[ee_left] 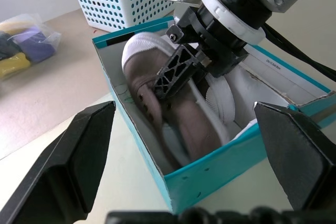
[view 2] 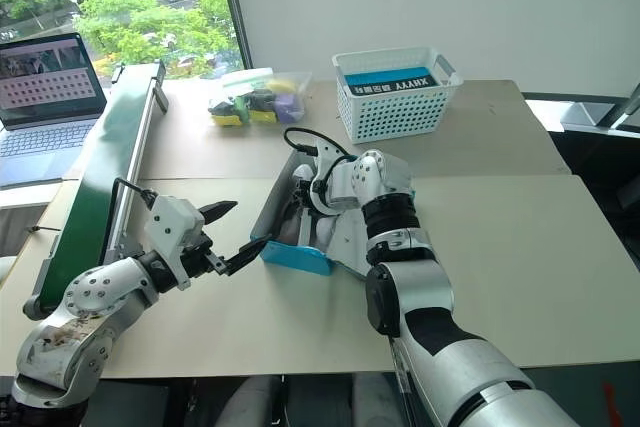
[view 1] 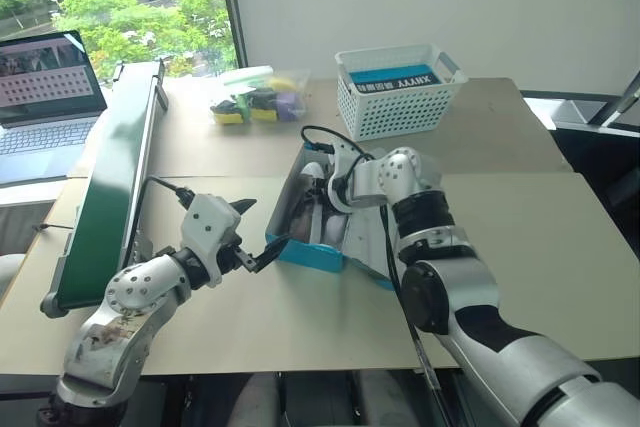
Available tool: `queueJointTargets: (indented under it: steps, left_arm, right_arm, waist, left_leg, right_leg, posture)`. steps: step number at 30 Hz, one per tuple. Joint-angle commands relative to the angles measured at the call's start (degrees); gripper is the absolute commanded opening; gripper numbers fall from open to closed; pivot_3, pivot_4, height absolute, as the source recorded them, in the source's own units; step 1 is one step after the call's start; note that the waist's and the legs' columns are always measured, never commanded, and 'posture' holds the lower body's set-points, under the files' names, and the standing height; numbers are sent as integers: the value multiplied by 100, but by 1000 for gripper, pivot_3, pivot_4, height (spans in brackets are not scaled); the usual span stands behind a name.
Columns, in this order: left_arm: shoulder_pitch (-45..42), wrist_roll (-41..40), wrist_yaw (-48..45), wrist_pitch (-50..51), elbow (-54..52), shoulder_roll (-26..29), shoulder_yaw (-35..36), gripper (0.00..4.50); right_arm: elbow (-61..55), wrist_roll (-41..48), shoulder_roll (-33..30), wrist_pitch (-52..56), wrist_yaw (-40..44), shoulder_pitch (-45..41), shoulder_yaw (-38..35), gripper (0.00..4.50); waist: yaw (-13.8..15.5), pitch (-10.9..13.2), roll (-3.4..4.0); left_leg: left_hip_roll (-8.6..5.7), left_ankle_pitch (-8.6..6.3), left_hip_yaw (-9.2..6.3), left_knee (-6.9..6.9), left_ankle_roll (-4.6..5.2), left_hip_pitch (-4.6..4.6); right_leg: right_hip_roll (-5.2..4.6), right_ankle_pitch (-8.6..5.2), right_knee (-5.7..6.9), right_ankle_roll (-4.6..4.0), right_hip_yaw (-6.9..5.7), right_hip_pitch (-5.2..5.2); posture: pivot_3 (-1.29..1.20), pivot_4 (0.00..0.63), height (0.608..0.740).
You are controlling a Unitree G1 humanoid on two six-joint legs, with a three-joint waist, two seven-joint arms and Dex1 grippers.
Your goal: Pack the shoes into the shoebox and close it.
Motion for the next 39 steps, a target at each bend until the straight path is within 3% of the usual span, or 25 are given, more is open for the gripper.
queueJointTargets:
  steps: [1,8,11,15,20,23,26,28,34,39]
  left_arm:
    - [-1,53,23,-149,-104,-47,8,4500]
    - [-46,48,-22,-140,-64,-68,35,4500]
    - [-8,8,-122,-153,-12,-23,87,4500]
    - [69,-121,-414,-181,164,124,288,4500]
    - [-15,-217,-731,-217,476,349,563,4500]
    - [-86,-214,-835,-249,582,408,583,4500]
    - [-149,-205,-881,-254,604,419,540,4500]
    - [-158,-200,-908,-261,611,414,524,4500]
    - [-182,-194,-975,-249,609,420,479,4500]
    - [-270,-180,-1078,-269,707,439,432,4500]
  right_arm:
    - [-301,154,-92,191,53,-385,-312,3939]
    - [-2136,680,-375,705,780,-193,-331,3939]
    - [-3427,1295,-818,941,1889,361,119,3297]
    - [-5359,2830,-2081,1573,4042,1499,814,1934]
    - [-6511,3101,-3674,1035,5679,2964,1353,130]
    - [-6935,2387,-4357,374,5987,3547,2253,130]
    - [-7200,1291,-4912,-317,5833,4011,3432,130]
    - [-7070,624,-4925,-529,5373,4176,3971,130]
    - [-6490,-323,-4109,-447,3959,4538,4086,130]
    - [-5778,-1226,-3185,-555,2200,5260,3092,130]
  waist:
    - [1,0,0]
    - [33,1,1]
    - [37,0,0]
    - [110,3,4]
    - [138,3,4]
    - [108,3,4]
    - [120,3,4]
    - [133,3,4]
    - [150,3,0]
    - [171,-13,-24]
  left_leg:
    - [0,0,0,0,0,-4]
    - [-1,0,-2,0,0,-53]
    - [0,-1,-5,-1,1,-52]
    - [-2,-3,-8,2,4,-55]
    - [-1,-3,-7,8,4,-48]
    - [0,-3,-1,16,4,-44]
    - [3,-3,2,17,4,-43]
    - [3,-3,1,19,3,-45]
    - [0,-3,-2,26,3,-49]
    - [1,-3,-5,26,2,-40]
  right_leg:
    - [0,0,0,0,0,-3]
    - [-3,0,1,0,-1,-50]
    - [-3,0,-5,1,-7,-45]
    - [-6,-2,-9,4,-11,-40]
    - [-4,-3,-11,6,-12,-29]
    - [-4,-4,-10,8,-9,-26]
    - [-2,-7,-8,11,-7,-29]
    - [-4,-6,-9,11,-8,-28]
    - [-6,-4,-2,8,-4,-32]
    - [-4,-3,-1,6,-5,-21]
  posture:
    - [0,150,737]
    - [0,150,737]
    - [0,150,737]
    - [0,150,737]
    - [0,150,737]
    - [0,150,737]
    - [0,150,737]
    - [0,150,737]
    - [0,150,737]
    - [0,150,737]
